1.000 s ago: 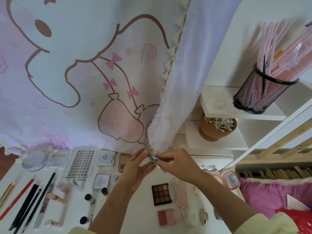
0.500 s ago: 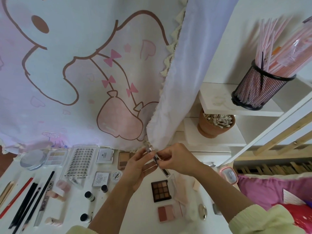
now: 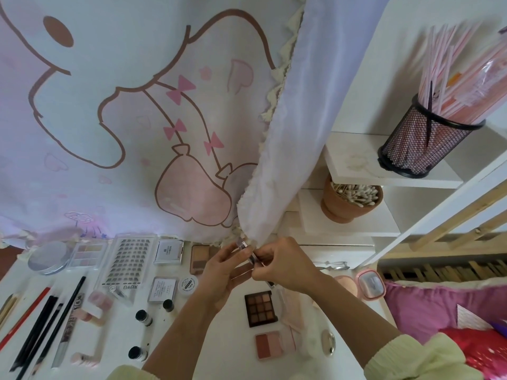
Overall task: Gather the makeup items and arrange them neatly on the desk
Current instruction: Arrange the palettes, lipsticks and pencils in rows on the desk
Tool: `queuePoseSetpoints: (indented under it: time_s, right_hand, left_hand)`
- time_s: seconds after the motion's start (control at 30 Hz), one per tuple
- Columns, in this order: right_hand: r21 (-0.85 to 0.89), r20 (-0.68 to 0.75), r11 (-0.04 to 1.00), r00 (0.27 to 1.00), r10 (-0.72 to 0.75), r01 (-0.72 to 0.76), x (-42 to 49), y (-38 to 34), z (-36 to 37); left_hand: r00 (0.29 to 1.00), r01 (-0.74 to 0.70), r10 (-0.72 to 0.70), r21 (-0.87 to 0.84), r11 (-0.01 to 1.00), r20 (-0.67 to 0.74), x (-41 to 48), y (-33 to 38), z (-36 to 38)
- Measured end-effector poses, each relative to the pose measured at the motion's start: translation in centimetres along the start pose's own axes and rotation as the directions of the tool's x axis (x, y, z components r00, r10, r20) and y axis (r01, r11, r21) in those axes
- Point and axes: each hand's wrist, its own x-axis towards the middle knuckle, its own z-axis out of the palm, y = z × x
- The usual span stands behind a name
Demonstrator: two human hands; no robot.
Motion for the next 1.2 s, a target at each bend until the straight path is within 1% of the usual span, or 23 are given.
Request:
queuePoseSetpoints:
  time_s: [0.27,0.33,0.4,0.47,0.57,0.63,0.87,1.03,1.2]
  right_hand:
    - [-0.021,-0.054,0.999,0.998,-0.025,0.024,0.1,-0.1,0.3]
    - [-0.002,-0.059,1.0,0.998,-0.015,0.015,0.1,0.0,0.4]
    - [0.013,-0.04,1.0,0.999,-0.005,0.006,0.1,0.0,0.2]
    - [0.011,0.009,1.0,1.0,0.01,-0.01,0.2,0.1,-0.2]
    - [-0.023,0.042,1.0,0.999,0.011,-0.01,0.2,0.1,-0.5]
    - [-0.05,0.028,0.999,1.0,0.003,-0.001,0.1,0.1,-0.4]
    - [-0.062,-0.034,0.998,0.999,0.006,-0.008,-0.3,0.3,0.3]
    - [-0.093,-0.059,0.996,0.998,-0.007,0.001,-0.3,0.7,0.6]
    - [-0.087,-0.061,0.996,0.998,-0.014,0.008,-0.4,0.8,0.8]
  left_hand:
    - [1.0,-0.007,0.007,-0.002,1.0,0.007,0.1,0.2,0.0]
    - [1.0,-0.003,0.003,-0.013,1.0,0.0,0.1,0.2,-0.1]
    - [1.0,-0.001,0.001,-0.032,0.999,-0.008,0.1,0.1,-0.1]
    - [1.0,-0.005,0.004,-0.046,0.999,-0.013,0.1,0.1,-0.1]
    - [1.0,-0.016,0.016,-0.031,0.999,-0.014,0.1,0.2,0.1]
    - [1.0,-0.023,0.023,-0.011,1.0,-0.01,0.1,0.2,0.2]
    - [0.999,-0.034,0.034,0.019,0.999,0.006,-0.1,0.1,0.3]
    - [1.0,-0.031,0.031,-0.005,1.0,0.008,-0.2,-0.2,0.2]
    - [0.999,-0.028,0.028,-0.005,1.0,0.016,-0.1,-0.2,0.1]
